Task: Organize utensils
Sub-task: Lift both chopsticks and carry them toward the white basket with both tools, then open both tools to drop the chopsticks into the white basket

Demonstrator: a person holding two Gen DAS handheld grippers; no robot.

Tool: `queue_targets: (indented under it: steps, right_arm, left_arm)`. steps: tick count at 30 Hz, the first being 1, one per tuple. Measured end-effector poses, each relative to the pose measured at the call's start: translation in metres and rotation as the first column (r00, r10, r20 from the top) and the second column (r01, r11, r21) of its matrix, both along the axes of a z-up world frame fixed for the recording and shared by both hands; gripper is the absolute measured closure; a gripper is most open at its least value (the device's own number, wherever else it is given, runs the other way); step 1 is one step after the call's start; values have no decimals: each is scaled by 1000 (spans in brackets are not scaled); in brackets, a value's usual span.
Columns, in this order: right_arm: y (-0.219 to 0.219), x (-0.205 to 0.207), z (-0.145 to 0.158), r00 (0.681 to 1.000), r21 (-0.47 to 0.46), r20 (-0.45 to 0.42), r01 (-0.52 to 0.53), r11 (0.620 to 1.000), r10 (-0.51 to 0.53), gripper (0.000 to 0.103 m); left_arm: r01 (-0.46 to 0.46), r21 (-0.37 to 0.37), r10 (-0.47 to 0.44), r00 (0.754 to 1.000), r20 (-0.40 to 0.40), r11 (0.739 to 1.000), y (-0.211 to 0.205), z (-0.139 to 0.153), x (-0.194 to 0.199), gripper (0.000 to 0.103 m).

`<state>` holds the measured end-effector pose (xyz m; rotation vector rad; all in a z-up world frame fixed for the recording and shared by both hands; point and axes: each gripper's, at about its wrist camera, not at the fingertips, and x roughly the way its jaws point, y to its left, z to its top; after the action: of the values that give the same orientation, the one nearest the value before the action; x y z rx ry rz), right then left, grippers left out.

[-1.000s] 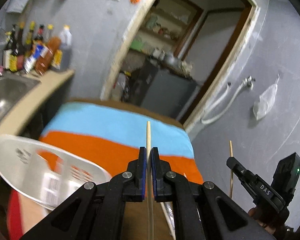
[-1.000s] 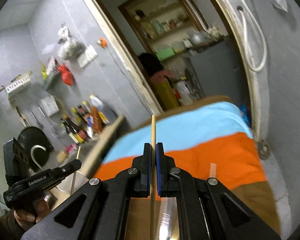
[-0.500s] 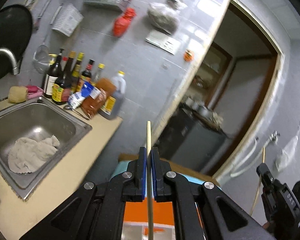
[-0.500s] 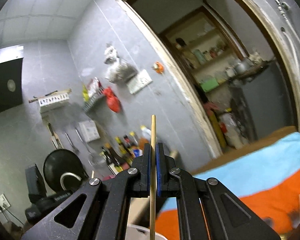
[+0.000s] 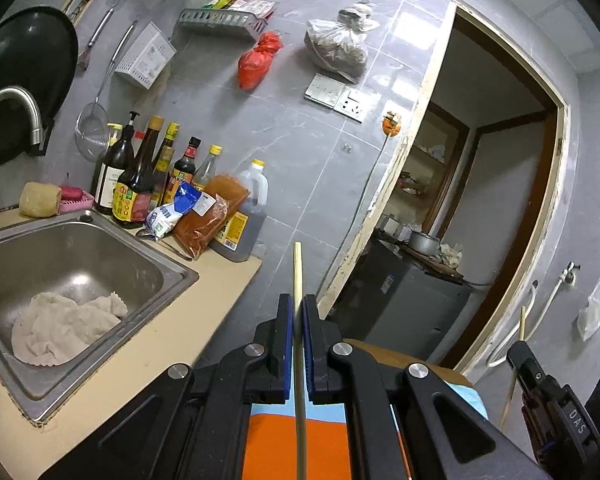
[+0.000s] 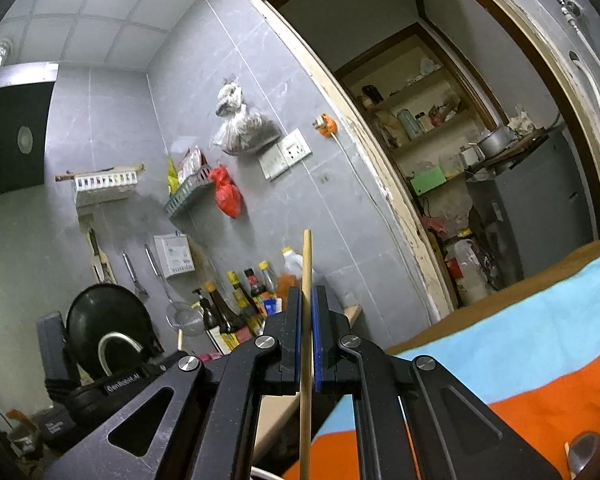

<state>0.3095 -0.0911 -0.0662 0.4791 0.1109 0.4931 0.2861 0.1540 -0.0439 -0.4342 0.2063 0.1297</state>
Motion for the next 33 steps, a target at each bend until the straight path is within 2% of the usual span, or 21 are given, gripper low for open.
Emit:
queue_targets:
  steps: [7,15,23,28,30,32,33]
  right_arm:
    - [6,-5,-5,1000,-71,20,9,997,-7,98]
    - [5,-11,-11,999,-111,43,12,994,-7,98]
    - [0,-15,-11,1000,-129,22,5,992,-2,98]
    - [-6,-19,-13,999,-151,-42,-27,988,21,98]
    - [-7,-20,-14,997,-158,-69,-37,987,26,95]
    - [-10,-22,-16,995,-152,-96,-46,987,31,77]
    - [-12,-24,-16,994,-143,-103,-48,989,34,74]
  left_arm:
    - [-11,66,9,999,33,998,-12,3,-11,98]
    - [-40,105,34,998,58,994,-21,-3,-19,98]
    - [1,102,-1,1000,3,995,-21,-9,-24,98]
    - [46,92,-42,998,-48,995,-19,-9,-30,98]
    - [78,80,-71,994,-83,994,-18,-9,-31,98]
    - [102,69,-93,989,-113,992,-18,-10,-33,96]
    - [115,65,-106,986,-129,991,-19,-11,-33,95]
